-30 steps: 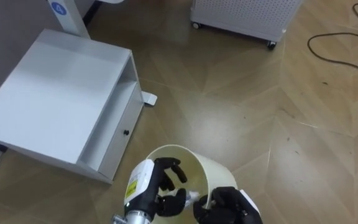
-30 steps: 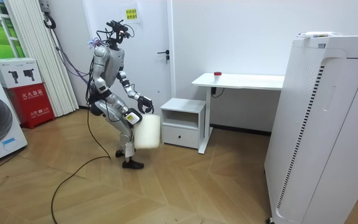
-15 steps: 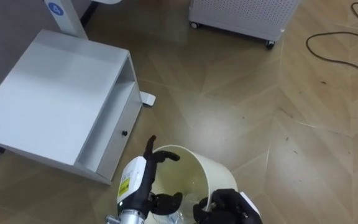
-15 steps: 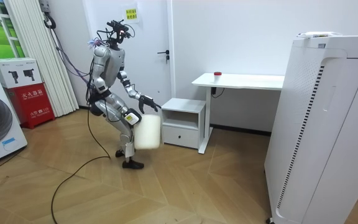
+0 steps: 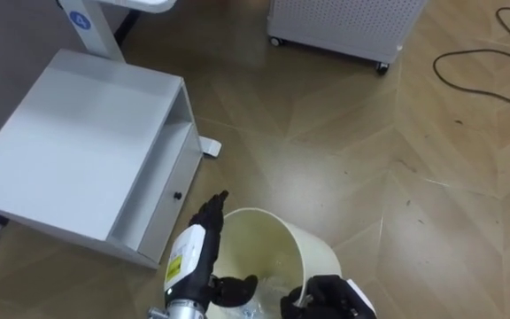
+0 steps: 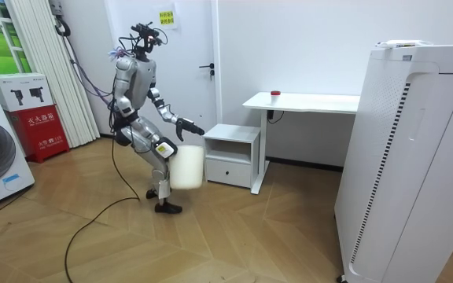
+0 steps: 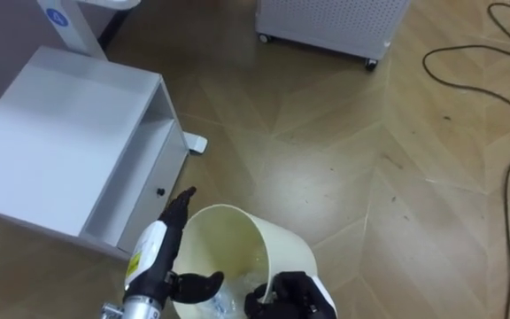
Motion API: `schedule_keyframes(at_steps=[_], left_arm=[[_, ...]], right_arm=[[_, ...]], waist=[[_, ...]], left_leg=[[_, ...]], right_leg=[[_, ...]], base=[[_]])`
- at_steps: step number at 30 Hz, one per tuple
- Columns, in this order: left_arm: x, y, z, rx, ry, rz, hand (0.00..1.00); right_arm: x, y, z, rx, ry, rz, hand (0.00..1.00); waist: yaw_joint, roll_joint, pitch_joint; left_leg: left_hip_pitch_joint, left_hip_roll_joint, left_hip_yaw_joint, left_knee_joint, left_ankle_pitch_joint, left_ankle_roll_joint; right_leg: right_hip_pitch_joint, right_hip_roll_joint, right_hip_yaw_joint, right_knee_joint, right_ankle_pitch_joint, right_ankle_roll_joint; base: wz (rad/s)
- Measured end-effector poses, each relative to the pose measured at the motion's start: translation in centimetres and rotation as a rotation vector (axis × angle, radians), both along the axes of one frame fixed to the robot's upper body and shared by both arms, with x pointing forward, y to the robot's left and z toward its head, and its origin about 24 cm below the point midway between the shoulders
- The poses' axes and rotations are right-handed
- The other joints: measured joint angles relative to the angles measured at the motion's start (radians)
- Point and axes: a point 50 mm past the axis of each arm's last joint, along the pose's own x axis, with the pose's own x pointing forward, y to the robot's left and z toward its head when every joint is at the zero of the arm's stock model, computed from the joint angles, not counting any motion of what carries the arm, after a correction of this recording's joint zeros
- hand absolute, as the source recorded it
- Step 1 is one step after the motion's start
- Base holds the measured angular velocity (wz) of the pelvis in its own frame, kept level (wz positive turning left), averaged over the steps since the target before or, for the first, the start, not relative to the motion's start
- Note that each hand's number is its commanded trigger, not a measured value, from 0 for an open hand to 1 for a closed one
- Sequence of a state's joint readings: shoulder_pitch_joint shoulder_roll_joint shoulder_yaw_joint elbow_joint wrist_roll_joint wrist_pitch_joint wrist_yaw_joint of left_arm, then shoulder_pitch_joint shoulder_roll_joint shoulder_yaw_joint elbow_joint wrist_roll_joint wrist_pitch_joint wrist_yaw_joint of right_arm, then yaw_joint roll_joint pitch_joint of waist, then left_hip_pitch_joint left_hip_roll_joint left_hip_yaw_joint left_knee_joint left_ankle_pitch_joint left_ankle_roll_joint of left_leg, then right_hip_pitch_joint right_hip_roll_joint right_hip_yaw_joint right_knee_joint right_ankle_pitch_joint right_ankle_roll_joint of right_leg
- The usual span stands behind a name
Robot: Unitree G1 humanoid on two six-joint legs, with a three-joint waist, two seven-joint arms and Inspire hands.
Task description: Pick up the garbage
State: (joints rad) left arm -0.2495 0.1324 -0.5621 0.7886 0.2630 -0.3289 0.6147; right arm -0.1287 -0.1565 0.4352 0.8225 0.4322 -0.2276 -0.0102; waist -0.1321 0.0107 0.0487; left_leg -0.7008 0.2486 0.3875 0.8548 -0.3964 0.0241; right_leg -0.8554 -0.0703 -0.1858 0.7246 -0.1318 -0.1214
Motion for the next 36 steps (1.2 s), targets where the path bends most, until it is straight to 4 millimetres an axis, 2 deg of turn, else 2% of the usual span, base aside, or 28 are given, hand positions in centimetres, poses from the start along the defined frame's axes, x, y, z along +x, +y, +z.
schedule_keyframes(at_steps=[6, 7, 11, 14, 20, 23, 25, 26, 28, 30, 34, 36], left_arm=[[-0.9, 1.2, -0.9, -0.050, 0.072, 0.020, 0.00], [-1.0, 1.5, -1.0, -0.058, 0.078, 0.026, 0.00], [-1.4, 2.0, -1.3, -0.067, 0.091, 0.051, 0.00], [-1.6, 2.5, -0.8, -0.093, 0.067, 0.074, 0.00], [-1.5, 3.1, 0.6, -0.130, -0.010, 0.088, 0.00], [-1.4, 3.5, 1.3, -0.150, -0.037, 0.096, 0.00], [-1.7, 3.6, 1.5, -0.159, -0.044, 0.102, 0.00], [-2.1, 3.8, 1.6, -0.169, -0.050, 0.111, 0.00], [-2.5, 4.2, 1.4, -0.172, -0.044, 0.128, 0.00], [-2.7, 4.5, 1.3, -0.174, -0.043, 0.146, 0.00], [-2.9, 4.7, 1.9, -0.190, -0.074, 0.162, 0.00], [-2.8, 4.7, 2.6, -0.201, -0.114, 0.167, 0.00]], right_arm=[[-1.3, -1.7, -1.0, -0.012, 0.054, -0.080, 1.00], [-1.4, -1.9, -1.1, -0.011, 0.057, -0.095, 1.00], [-1.7, -2.7, -1.2, -0.018, 0.061, -0.153, 1.00], [-2.6, -3.4, -1.6, -0.026, 0.080, -0.202, 1.00], [-5.3, -4.7, -2.6, -0.051, 0.129, -0.281, 1.00], [-5.9, -5.0, -2.6, -0.048, 0.129, -0.301, 1.00], [-6.1, -5.2, -2.6, -0.060, 0.132, -0.300, 1.00], [-6.2, -5.4, -2.6, -0.070, 0.132, -0.299, 1.00], [-6.4, -5.6, -2.7, -0.078, 0.136, -0.303, 1.00], [-6.5, -5.6, -2.7, -0.080, 0.139, -0.309, 1.00], [-7.4, -6.3, -3.0, -0.084, 0.159, -0.350, 1.00], [-7.7, -6.5, -3.0, -0.090, 0.165, -0.367, 1.00]], waist=[[-0.002, -0.002, 0.0005], [-0.003, -0.003, 0.0002], [-0.001, -0.010, -0.0023], [-0.003, -0.022, -0.0062], [-0.010, -0.022, -0.0123], [-0.012, -0.026, -0.0189], [-0.006, -0.028, -0.0258], [0.000, -0.027, -0.0268], [0.004, -0.028, -0.0348], [0.004, -0.028, -0.0392], [0.000, -0.029, -0.0431], [0.001, -0.029, -0.0438]], left_leg=[[0.127, -0.005, 0.031, -0.076, 0.009, -0.016], [0.146, -0.015, 0.028, -0.094, 0.014, -0.021], [0.213, -0.024, 0.030, -0.148, 0.031, -0.037], [0.285, -0.036, 0.026, -0.202, 0.040, -0.051], [0.423, -0.031, 0.022, -0.259, 0.036, -0.069], [0.489, -0.040, 0.038, -0.286, 0.032, -0.073], [0.531, -0.055, 0.033, -0.313, 0.033, -0.076], [0.560, -0.067, 0.016, -0.336, 0.035, -0.078], [0.617, -0.091, -0.034, -0.385, 0.038, -0.083], [0.650, -0.096, -0.040, -0.413, 0.040, -0.086], [0.701, -0.112, -0.040, -0.465, 0.044, -0.085], [0.723, -0.129, -0.032, -0.495, 0.051, -0.075]], right_leg=[[0.116, 0.005, -0.001, -0.054, -0.008, 0.010], [0.135, 0.006, -0.004, -0.068, -0.008, 0.010], [0.200, 0.013, -0.006, -0.106, -0.008, 0.009], [0.270, 0.018, -0.010, -0.142, -0.014, 0.014], [0.410, 0.041, -0.017, -0.194, -0.037, 0.026], [0.448, 0.044, 0.000, -0.194, -0.054, 0.033], [0.469, 0.049, 0.024, -0.196, -0.060, 0.036], [0.488, 0.057, 0.044, -0.205, -0.059, 0.037], [0.522, 0.077, 0.082, -0.224, -0.057, 0.043], [0.546, 0.091, 0.104, -0.243, -0.051, 0.047], [0.576, 0.092, 0.117, -0.262, -0.045, 0.057], [0.579, 0.093, 0.132, -0.271, -0.038, 0.068]], base=[[0.01], [0.07], [0.01], [0.04], [-0.01], [-0.18], [-0.32], [-0.49], [-0.51], [-0.35], [-0.16], [-0.18]])
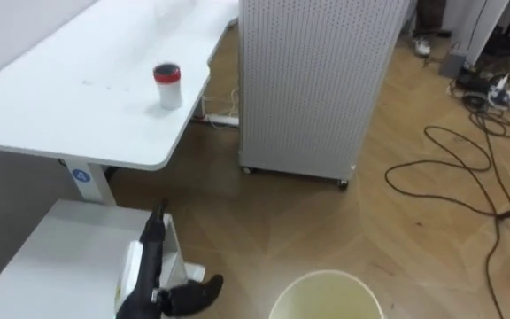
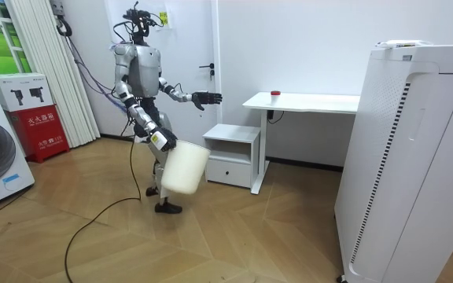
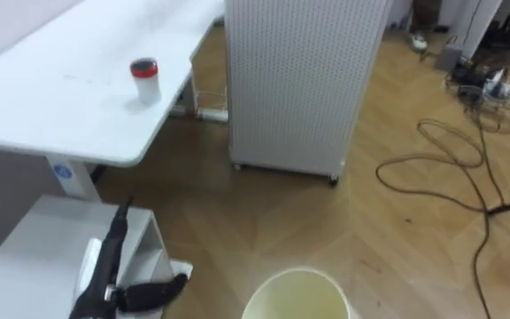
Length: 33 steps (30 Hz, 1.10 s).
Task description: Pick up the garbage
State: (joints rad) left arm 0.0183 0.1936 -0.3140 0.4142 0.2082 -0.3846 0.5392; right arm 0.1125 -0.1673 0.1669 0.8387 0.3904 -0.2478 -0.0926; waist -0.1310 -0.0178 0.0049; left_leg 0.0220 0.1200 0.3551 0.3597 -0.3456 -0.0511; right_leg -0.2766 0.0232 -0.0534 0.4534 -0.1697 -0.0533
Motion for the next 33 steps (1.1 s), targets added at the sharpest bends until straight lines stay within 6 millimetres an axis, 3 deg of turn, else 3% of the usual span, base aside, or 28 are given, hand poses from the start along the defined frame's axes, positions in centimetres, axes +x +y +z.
schedule_keyframes(at_steps=[6, 8, 11, 15, 18, 19, 20, 21, 22, 23, 25, 27, 28, 31, 33], left_arm=[[0.4, 0.4, 0.8, -0.012, -0.041, 0.002, 0.00], [0.4, 0.6, 0.8, -0.004, -0.046, 0.012, 0.00], [0.3, 1.3, 0.8, 0.005, -0.050, 0.042, 0.00], [0.5, 2.5, 1.3, 0.021, -0.075, 0.086, 0.00], [0.7, 3.0, 1.9, 0.019, -0.103, 0.109, 0.00], [0.8, 3.0, 2.0, 0.017, -0.109, 0.110, 0.00], [0.8, 2.9, 2.0, 0.009, -0.111, 0.117, 0.00], [0.8, 2.9, 2.1, -0.008, -0.116, 0.127, 0.00], [0.8, 3.1, 2.3, -0.026, -0.133, 0.150, 0.00], [0.9, 3.4, 2.4, -0.032, -0.142, 0.166, 0.00], [0.8, 4.2, 2.4, -0.073, -0.137, 0.213, 0.00], [0.9, 4.4, 2.6, -0.085, -0.144, 0.224, 0.00], [0.8, 4.5, 2.5, -0.083, -0.143, 0.230, 0.00], [0.6, 4.7, 2.4, -0.081, -0.140, 0.245, 0.00], [0.5, 5.0, 2.3, -0.081, -0.143, 0.270, 0.00]], right_arm=[[-0.2, 0.1, -0.1, -0.026, 0.009, 0.026, 1.00], [-0.2, 0.1, -0.1, -0.026, 0.009, 0.026, 1.00], [-0.1, 0.2, -0.1, -0.019, 0.006, 0.030, 1.00], [0.2, 0.7, 0.0, -0.004, 0.002, 0.036, 1.00], [0.2, 0.7, -0.1, 0.001, 0.004, 0.038, 1.00], [0.2, 0.6, -0.1, -0.002, 0.006, 0.037, 1.00], [0.0, 0.1, -0.1, -0.010, 0.012, 0.028, 1.00], [-0.3, -0.5, -0.1, -0.017, 0.019, 0.009, 1.00], [-0.3, -0.8, 0.0, -0.019, 0.016, -0.001, 1.00], [0.0, -0.8, 0.1, -0.018, 0.010, 0.001, 1.00], [0.4, -0.6, 0.2, -0.018, 0.001, 0.020, 1.00], [0.4, -0.6, 0.3, -0.014, -0.002, 0.019, 1.00], [0.3, -0.5, 0.2, -0.013, 0.002, 0.017, 1.00], [-0.4, -0.7, 0.1, -0.013, 0.013, 0.014, 1.00], [-0.5, -0.6, 0.2, -0.012, 0.007, 0.016, 1.00]], waist=[[-0.024, 0.005, -0.0003], [-0.027, 0.005, 0.0000], [0.001, 0.007, 0.0016], [0.004, 0.014, 0.0049], [-0.002, 0.018, 0.0094], [-0.002, 0.022, 0.0121], [0.003, 0.034, 0.0178], [0.016, 0.037, 0.0154], [0.027, 0.024, 0.0132], [0.033, 0.014, 0.0177], [0.041, 0.011, 0.0190], [0.051, 0.010, 0.0189], [0.055, 0.002, 0.0166], [0.057, -0.014, 0.0024], [0.060, -0.014, 0.0020]], left_leg=[[0.017, -0.017, 0.006, -0.032, 0.008, 0.016], [0.018, -0.018, 0.028, -0.039, 0.011, 0.022], [0.033, -0.019, 0.104, -0.041, 0.011, 0.023], [0.054, -0.016, 0.204, -0.087, 0.012, 0.041], [0.065, -0.017, 0.253, -0.096, 0.009, 0.045], [0.068, -0.013, 0.273, -0.099, 0.010, 0.046], [0.089, -0.007, 0.321, -0.119, 0.020, 0.037], [0.110, -0.015, 0.370, -0.145, 0.030, 0.027], [0.115, -0.030, 0.381, -0.136, 0.030, 0.020], [0.108, -0.034, 0.375, -0.111, 0.026, 0.019], [0.013, -0.009, 0.241, 0.021, 0.017, 0.040], [-0.028, -0.011, 0.137, -0.023, 0.033, 0.034], [-0.032, -0.007, 0.112, -0.031, 0.043, 0.033], [-0.006, -0.007, 0.129, -0.034, 0.046, 0.034], [-0.003, -0.005, 0.127, -0.033, 0.046, 0.035]], right_leg=[[0.020, 0.004, 0.025, -0.064, 0.043, 0.025], [0.023, 0.005, 0.028, -0.080, 0.060, 0.030], [0.016, 0.008, 0.012, -0.101, 0.095, 0.023], [0.018, -0.005, -0.143, -0.164, 0.157, -0.017], [0.016, -0.014, -0.190, -0.161, 0.170, -0.033], [0.013, -0.021, -0.208, -0.143, 0.163, -0.033], [0.014, -0.052, -0.254, -0.031, 0.084, -0.019], [0.029, -0.087, -0.267, 0.081, -0.007, -0.010], [0.040, -0.116, -0.257, 0.120, -0.067, 0.006], [0.041, -0.115, -0.243, 0.105, -0.079, -0.005], [0.066, -0.079, -0.158, 0.020, -0.069, -0.012], [0.088, -0.059, -0.142, -0.031, -0.041, -0.011], [0.101, -0.057, -0.140, -0.041, -0.038, -0.007], [0.124, -0.056, -0.169, -0.062, -0.033, 0.002], [0.133, -0.056, -0.179, -0.077, -0.024, 0.002]], base=[[-0.17], [-0.21], [-0.65], [-0.67], [-0.39], [-0.07], [-0.05], [-0.16], [-0.19], [-0.18], [-0.09], [-0.18], [-0.16], [0.00], [-0.08]])
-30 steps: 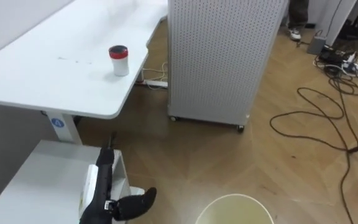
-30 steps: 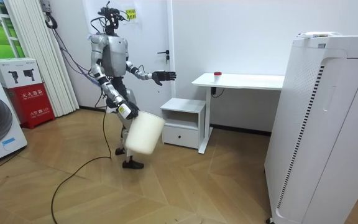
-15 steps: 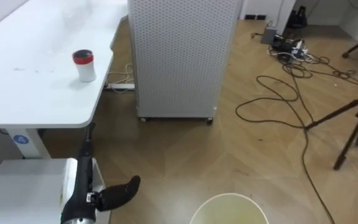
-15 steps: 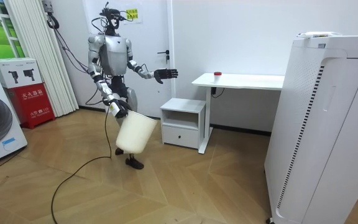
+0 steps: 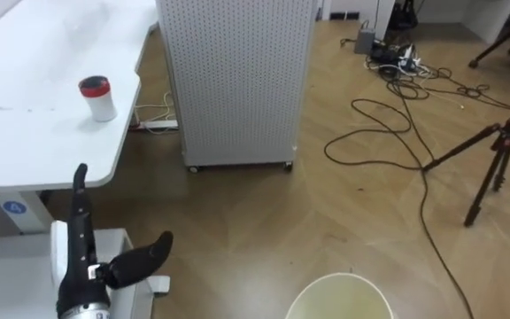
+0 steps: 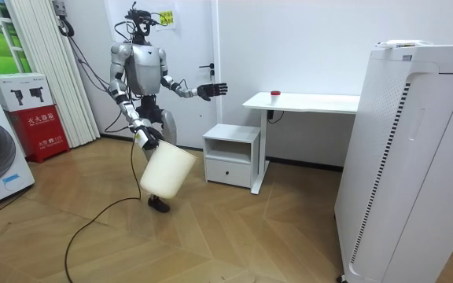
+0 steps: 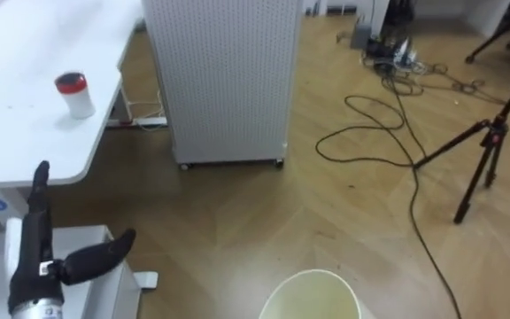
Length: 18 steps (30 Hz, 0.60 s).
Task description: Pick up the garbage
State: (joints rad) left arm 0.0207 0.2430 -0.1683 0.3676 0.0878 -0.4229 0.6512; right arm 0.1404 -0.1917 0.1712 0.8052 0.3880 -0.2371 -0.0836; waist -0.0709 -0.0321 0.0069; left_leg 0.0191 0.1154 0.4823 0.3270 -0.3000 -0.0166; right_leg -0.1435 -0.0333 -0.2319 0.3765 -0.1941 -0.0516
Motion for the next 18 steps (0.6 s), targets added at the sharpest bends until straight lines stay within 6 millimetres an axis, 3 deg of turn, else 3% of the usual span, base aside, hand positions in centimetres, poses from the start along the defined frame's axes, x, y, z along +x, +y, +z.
schedule_keyframes(at_steps=[9, 16, 18], left_arm=[[-0.22, -0.27, -0.19, -0.026, -0.004, 0.027, 0.00], [-0.23, -0.19, -0.17, -0.027, -0.006, 0.036, 0.00], [-0.23, -0.12, -0.18, -0.026, -0.006, 0.038, 0.00]], right_arm=[[0.17, 0.11, 0.08, -0.011, -0.004, 0.030, 1.00], [0.23, 0.16, 0.13, -0.013, -0.007, 0.038, 1.00], [0.31, 0.20, 0.16, -0.013, -0.008, 0.044, 1.00]], waist=[[0.006, 0.017, 0.0024], [0.007, 0.016, 0.0041], [0.008, 0.013, 0.0061]], left_leg=[[0.012, -0.004, -0.057, 0.003, 0.000, 0.000], [0.003, 0.002, -0.062, 0.031, -0.001, -0.003], [-0.011, 0.014, -0.061, 0.076, -0.007, -0.009]], right_leg=[[0.003, 0.004, -0.006, -0.004, -0.002, -0.012], [-0.004, -0.003, -0.015, 0.028, -0.025, -0.022], [-0.003, 0.000, -0.016, 0.041, -0.036, -0.030]], base=[[-0.04], [0.02], [0.02]])
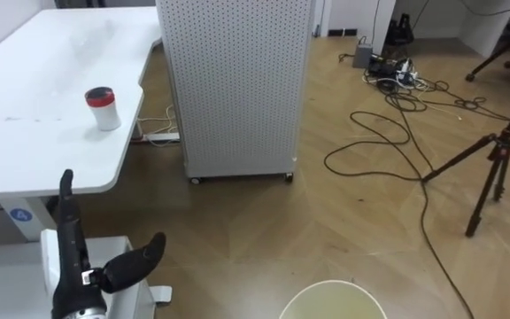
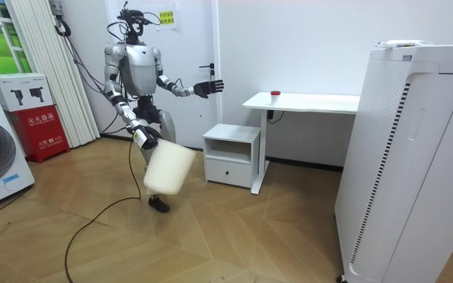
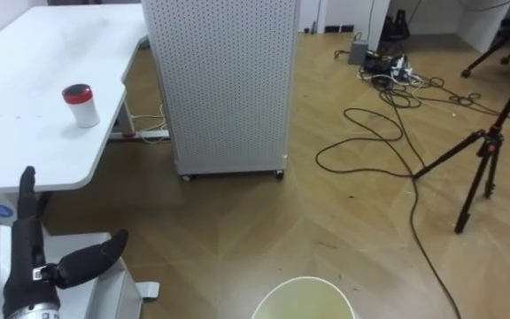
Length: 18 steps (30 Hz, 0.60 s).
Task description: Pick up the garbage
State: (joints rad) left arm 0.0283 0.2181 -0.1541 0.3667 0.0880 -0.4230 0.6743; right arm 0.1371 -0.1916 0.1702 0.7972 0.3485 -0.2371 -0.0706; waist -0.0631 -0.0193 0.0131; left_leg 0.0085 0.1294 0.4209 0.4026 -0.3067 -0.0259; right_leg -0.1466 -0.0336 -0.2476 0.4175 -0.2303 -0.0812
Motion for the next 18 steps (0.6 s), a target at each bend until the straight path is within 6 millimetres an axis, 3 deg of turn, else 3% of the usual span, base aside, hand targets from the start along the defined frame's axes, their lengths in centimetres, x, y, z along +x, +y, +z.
schedule_keyframes(at_steps=[4, 6, 8, 9, 10, 11, 13, 14, 15, 16, 18], left_arm=[[0.0, 0.1, -0.1, 0.000, 0.004, 0.003, 0.00], [-0.1, 0.6, 0.0, -0.001, 0.002, 0.021, 0.00], [-0.3, 0.9, -0.1, -0.013, 0.006, 0.041, 0.00], [-0.4, 0.9, -0.1, -0.017, 0.004, 0.049, 0.00], [-0.4, 0.9, -0.1, -0.018, 0.002, 0.051, 0.00], [-0.4, 1.0, -0.1, -0.029, -0.004, 0.064, 0.00], [-0.5, 1.3, 0.0, -0.036, -0.017, 0.092, 0.00], [-0.5, 1.3, 0.0, -0.036, -0.020, 0.096, 0.00], [-0.5, 1.3, 0.1, -0.039, -0.027, 0.096, 0.00], [-0.5, 1.3, 0.1, -0.041, -0.030, 0.094, 0.00], [-0.5, 1.2, 0.1, -0.041, -0.034, 0.090, 0.00]], right_arm=[[0.0, 0.0, 0.0, 0.000, 0.002, 0.010, 1.00], [-0.1, 0.0, 0.0, -0.006, 0.003, 0.022, 1.00], [-0.1, -0.1, 0.0, -0.017, 0.004, 0.030, 1.00], [0.0, -0.1, 0.1, -0.028, 0.003, 0.032, 1.00], [0.0, -0.1, 0.1, -0.032, 0.003, 0.030, 1.00], [0.0, -0.1, 0.1, -0.036, 0.003, 0.028, 1.00], [0.0, -0.2, 0.1, -0.048, 0.004, 0.025, 1.00], [0.0, -0.3, 0.1, -0.050, 0.004, 0.024, 1.00], [-0.1, -0.3, 0.1, -0.052, 0.006, 0.021, 1.00], [-0.1, -0.3, 0.1, -0.053, 0.008, 0.018, 1.00], [-0.1, -0.3, 0.1, -0.054, 0.006, 0.016, 1.00]], waist=[[0.012, -0.003, 0.0032], [0.009, -0.001, 0.0052], [0.015, -0.003, 0.0056], [0.015, -0.006, 0.0075], [0.013, -0.007, 0.0076], [0.018, -0.006, 0.0070], [0.040, -0.003, 0.0056], [0.040, -0.001, 0.0041], [0.038, -0.001, 0.0060], [0.038, -0.007, 0.0021], [0.035, -0.015, -0.0006]], left_leg=[[-0.028, 0.026, -0.012, 0.086, 0.000, 0.000], [-0.071, 0.048, -0.023, 0.153, 0.005, -0.004], [-0.132, 0.047, -0.061, 0.202, 0.010, -0.010], [-0.191, 0.029, -0.094, 0.197, 0.011, -0.010], [-0.223, 0.026, -0.100, 0.190, 0.015, -0.013], [-0.287, 0.026, -0.107, 0.158, 0.036, -0.019], [-0.364, 0.032, -0.118, 0.019, 0.133, -0.017], [-0.372, 0.032, -0.124, -0.015, 0.154, -0.015], [-0.383, 0.030, -0.125, -0.066, 0.207, -0.005], [-0.379, 0.027, -0.122, -0.073, 0.269, 0.010], [-0.367, 0.011, -0.114, -0.054, 0.311, 0.047]], right_leg=[[0.015, 0.014, 0.002, 0.002, -0.012, -0.012], [0.023, 0.027, 0.008, -0.004, -0.015, -0.028], [0.025, 0.023, 0.020, -0.003, -0.025, -0.037], [0.026, 0.017, 0.025, -0.002, -0.035, -0.027], [0.026, 0.015, 0.026, -0.002, -0.039, -0.023], [0.029, 0.014, 0.030, 0.001, -0.044, -0.027], [0.030, 0.008, 0.039, 0.039, -0.074, -0.029], [0.033, 0.008, 0.040, 0.052, -0.086, -0.025], [0.042, 0.001, 0.040, 0.080, -0.116, -0.008], [0.049, -0.008, 0.050, 0.108, -0.149, 0.004], [0.066, -0.028, 0.053, 0.120, -0.181, 0.030]], base=[[0.02], [0.13], [0.03], [0.00], [-0.04], [-0.17], [-0.38], [-0.23], [-0.08], [0.00], [-0.02]])
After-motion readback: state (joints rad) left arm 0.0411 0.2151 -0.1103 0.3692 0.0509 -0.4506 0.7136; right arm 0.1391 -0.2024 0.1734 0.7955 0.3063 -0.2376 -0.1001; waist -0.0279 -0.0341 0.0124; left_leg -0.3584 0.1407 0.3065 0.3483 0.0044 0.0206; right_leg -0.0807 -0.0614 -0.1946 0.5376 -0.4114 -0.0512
